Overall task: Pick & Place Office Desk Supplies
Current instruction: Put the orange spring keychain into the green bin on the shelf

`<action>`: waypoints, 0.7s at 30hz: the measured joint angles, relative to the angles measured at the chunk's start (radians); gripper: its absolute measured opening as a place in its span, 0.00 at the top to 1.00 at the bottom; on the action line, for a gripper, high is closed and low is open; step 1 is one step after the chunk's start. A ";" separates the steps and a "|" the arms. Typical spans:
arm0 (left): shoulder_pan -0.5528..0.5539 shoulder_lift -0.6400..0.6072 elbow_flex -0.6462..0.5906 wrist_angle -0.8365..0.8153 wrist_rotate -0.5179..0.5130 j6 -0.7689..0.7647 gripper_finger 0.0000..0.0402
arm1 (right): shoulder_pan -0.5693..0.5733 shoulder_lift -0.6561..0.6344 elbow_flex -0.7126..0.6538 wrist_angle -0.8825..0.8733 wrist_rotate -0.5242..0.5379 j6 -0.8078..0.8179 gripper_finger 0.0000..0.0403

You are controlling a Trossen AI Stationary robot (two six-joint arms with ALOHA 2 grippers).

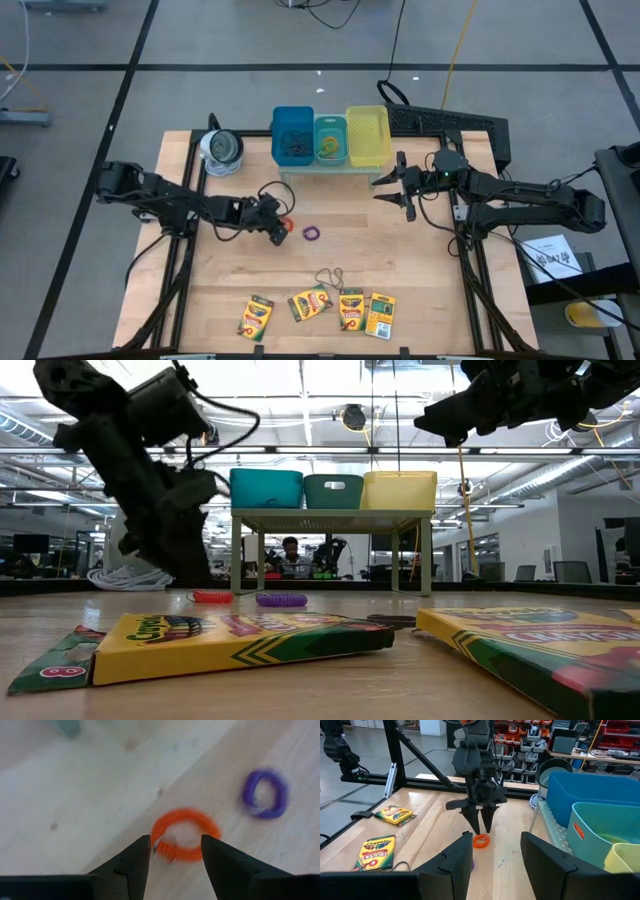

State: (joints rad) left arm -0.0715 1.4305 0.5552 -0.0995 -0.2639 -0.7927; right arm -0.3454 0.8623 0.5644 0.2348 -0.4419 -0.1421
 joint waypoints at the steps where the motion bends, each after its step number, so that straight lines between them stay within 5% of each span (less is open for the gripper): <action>1: 0.000 0.011 -0.001 -0.002 0.006 -0.001 0.55 | 0.000 0.000 0.000 0.000 0.000 0.000 0.62; 11: 0.000 0.099 0.003 0.035 0.036 -0.011 0.62 | 0.000 0.000 0.000 0.000 0.000 0.000 0.62; 21: 0.001 0.102 0.002 0.053 0.060 0.026 0.96 | 0.000 0.000 0.000 0.000 0.000 0.000 0.62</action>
State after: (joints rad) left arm -0.0708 1.5325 0.5571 -0.0464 -0.2043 -0.7670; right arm -0.3454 0.8623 0.5644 0.2348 -0.4419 -0.1425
